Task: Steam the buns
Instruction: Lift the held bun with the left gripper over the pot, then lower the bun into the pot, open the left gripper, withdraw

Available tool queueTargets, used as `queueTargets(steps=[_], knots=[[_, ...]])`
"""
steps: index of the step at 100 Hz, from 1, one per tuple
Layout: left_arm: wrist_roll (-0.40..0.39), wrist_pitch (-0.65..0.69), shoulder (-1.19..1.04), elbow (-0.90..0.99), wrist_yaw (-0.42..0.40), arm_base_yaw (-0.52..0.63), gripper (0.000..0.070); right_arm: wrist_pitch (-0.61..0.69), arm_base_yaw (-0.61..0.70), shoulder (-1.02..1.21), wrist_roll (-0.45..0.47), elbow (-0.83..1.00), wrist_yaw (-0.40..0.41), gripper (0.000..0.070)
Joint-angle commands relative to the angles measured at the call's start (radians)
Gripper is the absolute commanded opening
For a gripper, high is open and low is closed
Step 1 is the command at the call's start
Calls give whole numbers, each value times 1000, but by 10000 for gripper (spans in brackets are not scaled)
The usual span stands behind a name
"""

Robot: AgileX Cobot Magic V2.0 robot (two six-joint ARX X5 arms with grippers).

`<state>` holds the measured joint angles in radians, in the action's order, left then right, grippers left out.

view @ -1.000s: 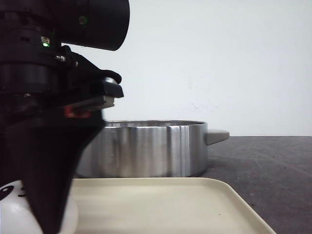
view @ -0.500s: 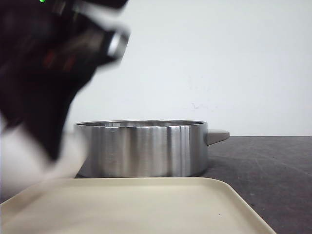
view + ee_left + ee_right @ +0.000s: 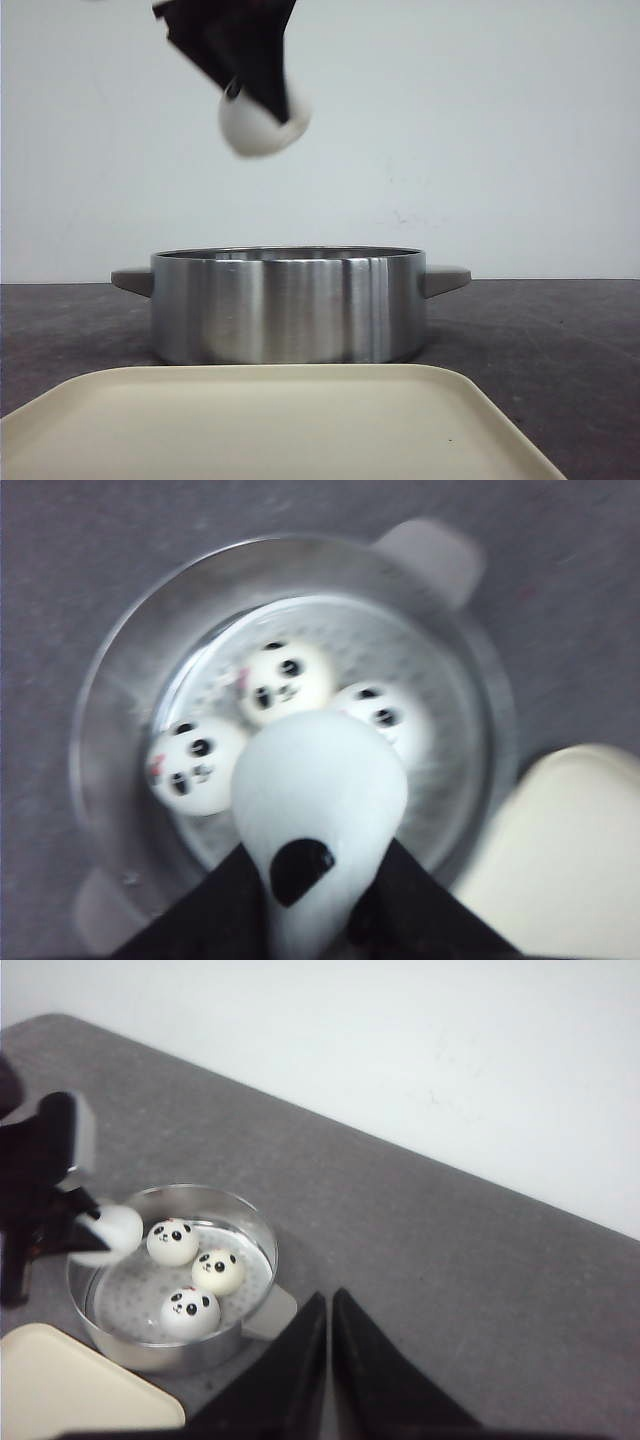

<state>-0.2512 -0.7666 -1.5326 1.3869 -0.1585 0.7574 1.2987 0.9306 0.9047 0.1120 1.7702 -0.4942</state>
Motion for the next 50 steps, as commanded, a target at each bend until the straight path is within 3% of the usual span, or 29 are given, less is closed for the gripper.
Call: queueTargets(steps=[1, 22, 50], knots=[[-98, -14, -55, 14, 0, -18, 0, 6, 11, 8, 13, 16, -4, 0], [-265, -1, -162, 14, 9, -71, 0, 41, 11, 7, 21, 16, -4, 0], [-302, 109, -275, 14, 53, -91, 0, 54, 11, 6, 40, 16, -5, 0]])
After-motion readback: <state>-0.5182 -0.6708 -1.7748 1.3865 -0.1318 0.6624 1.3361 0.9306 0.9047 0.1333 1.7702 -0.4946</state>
